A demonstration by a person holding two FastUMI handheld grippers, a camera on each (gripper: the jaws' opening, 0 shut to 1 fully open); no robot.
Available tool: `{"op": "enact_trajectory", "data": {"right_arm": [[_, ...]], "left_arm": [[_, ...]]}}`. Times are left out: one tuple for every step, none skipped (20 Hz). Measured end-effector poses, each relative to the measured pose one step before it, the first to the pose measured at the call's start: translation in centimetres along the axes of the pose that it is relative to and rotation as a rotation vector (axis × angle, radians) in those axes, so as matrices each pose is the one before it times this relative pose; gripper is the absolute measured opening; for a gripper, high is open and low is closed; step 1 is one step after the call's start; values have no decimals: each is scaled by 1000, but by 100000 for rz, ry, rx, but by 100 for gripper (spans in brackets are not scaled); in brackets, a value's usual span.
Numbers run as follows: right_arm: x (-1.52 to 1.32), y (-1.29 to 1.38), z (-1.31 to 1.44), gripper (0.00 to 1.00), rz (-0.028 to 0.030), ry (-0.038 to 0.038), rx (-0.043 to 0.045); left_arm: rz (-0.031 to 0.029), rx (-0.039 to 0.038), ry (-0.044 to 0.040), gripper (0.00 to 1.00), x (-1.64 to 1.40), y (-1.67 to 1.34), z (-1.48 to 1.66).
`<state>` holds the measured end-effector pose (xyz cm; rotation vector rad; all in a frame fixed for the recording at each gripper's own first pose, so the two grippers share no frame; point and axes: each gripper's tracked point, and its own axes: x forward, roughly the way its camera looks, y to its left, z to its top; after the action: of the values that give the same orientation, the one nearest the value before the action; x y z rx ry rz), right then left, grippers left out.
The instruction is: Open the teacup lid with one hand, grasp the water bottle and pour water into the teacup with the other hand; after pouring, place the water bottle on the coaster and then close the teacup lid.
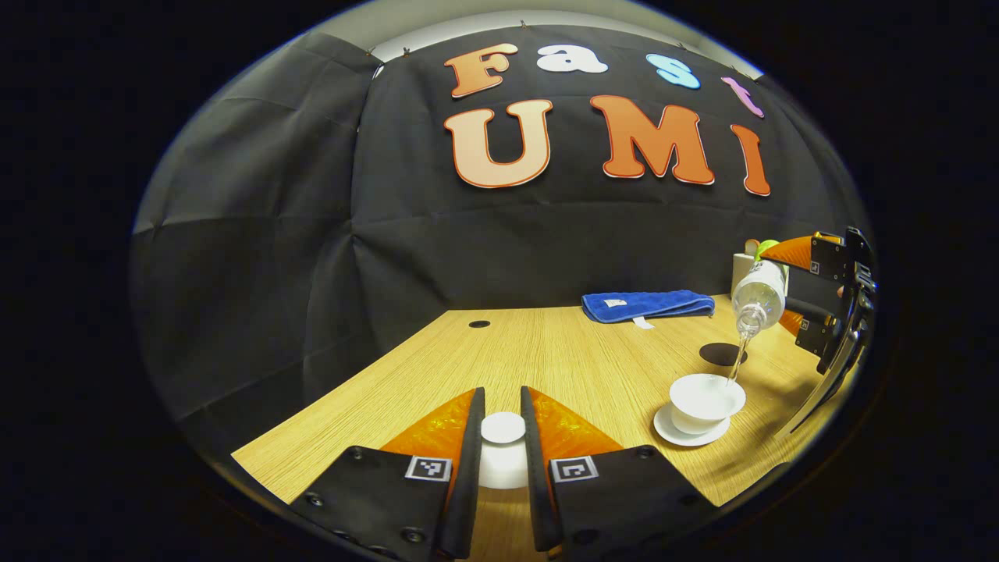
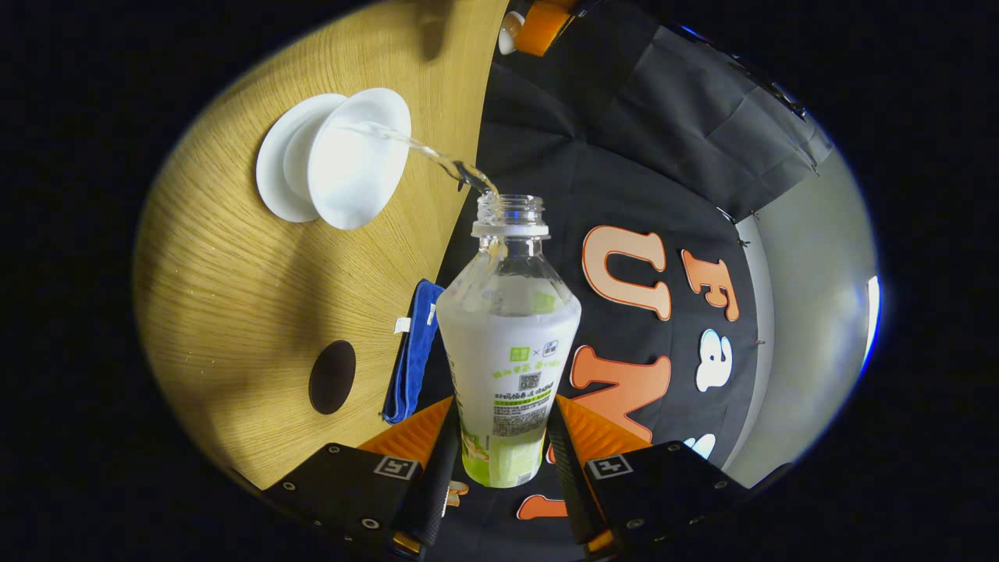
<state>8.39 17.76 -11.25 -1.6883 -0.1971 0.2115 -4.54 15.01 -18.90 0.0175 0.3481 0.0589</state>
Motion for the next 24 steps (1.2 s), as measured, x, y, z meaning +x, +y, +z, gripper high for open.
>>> {"op": "enact_trajectory", "data": {"right_arm": [[20,-16,-38,64,-125,-112,-295],[-57,-3,61,64,-219,-225,-659],[24,-125,57,64,-446,-610,-1062],[-27,-206,58,60,-594,-265,-1228],[-65,-256,-17,64,-769,-287,-979],[57,-216,-123,64,-581,-95,-843],[274,55,-115,64,-461,53,-618],[-25,-97,0,64,-52,146,-398],[32,-122,24,64,-533,-145,-732],[48,-156,50,64,-761,-278,-1018],[88,-124,-56,64,-505,-369,-1140],[61,-147,94,64,-434,-666,-1080],[115,-164,-105,64,-397,-372,-1207],[59,-202,24,64,-879,-299,-1035],[78,-65,9,64,-533,-273,-817],[80,-175,-101,64,-739,59,-444],[40,-55,-33,64,-609,-124,-565],[161,-224,-123,64,-1222,75,-1075],[248,-331,-241,64,-1478,-33,-1695],[187,-326,-156,64,-1350,112,-1394],[136,-225,-236,64,-1118,42,-1112],[139,-212,-146,64,-943,2,-787],[110,-146,-125,64,-790,-183,-772],[146,-236,51,64,-974,-578,-950]], "left_arm": [[-277,-102,-74,32,-80,-42,99],[-95,-26,-111,31,48,-52,-130],[-445,85,134,31,153,-195,-36],[-243,109,-103,32,-235,-44,131],[-259,120,20,32,-92,-19,102],[-233,27,-236,33,4,-19,-16],[-36,-20,50,33,-5,27,25],[-157,-1,-62,32,42,-60,-29],[-6,59,67,32,24,-26,19],[-355,31,248,31,-47,-87,-167],[-156,-42,-1,32,-39,-99,32],[-411,109,177,33,60,-154,-36],[10,149,-205,32,12,-63,128],[-360,136,37,32,-20,-41,-34],[-34,21,-145,33,-17,-2,30],[-225,-42,37,33,13,-86,-14],[-11,112,-144,33,19,-25,-22],[87,91,229,32,56,87,-79],[-61,88,-123,31,-36,-38,47],[-7,71,162,32,59,-46,107],[-279,31,288,31,-46,-20,-107],[137,28,-123,33,-32,85,92],[-266,42,135,33,-10,-60,5],[129,174,-220,33,4,105,36]]}}
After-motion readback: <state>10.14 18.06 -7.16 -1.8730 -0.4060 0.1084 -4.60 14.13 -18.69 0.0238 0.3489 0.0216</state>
